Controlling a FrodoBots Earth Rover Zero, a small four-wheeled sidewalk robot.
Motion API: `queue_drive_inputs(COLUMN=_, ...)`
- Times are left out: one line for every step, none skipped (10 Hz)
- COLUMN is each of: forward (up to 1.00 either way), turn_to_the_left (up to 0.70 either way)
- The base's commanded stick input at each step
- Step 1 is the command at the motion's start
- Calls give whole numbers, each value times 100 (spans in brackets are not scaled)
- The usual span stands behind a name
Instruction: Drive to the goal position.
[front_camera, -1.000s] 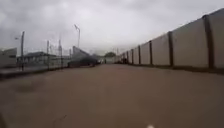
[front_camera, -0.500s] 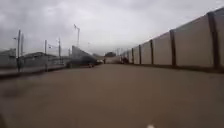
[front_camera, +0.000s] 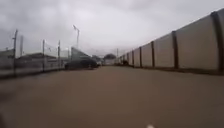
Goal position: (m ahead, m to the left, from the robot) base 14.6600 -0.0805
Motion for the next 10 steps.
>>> queue_drive_inputs(forward=70, turn_to_the_left=3)
queue_drive_inputs(forward=70, turn_to_the_left=3)
queue_drive_inputs(forward=70, turn_to_the_left=3)
queue_drive_inputs(forward=70, turn_to_the_left=3)
queue_drive_inputs(forward=70, turn_to_the_left=3)
queue_drive_inputs(forward=70, turn_to_the_left=3)
queue_drive_inputs(forward=70, turn_to_the_left=3)
queue_drive_inputs(forward=70, turn_to_the_left=3)
queue_drive_inputs(forward=70, turn_to_the_left=3)
queue_drive_inputs(forward=70, turn_to_the_left=3)
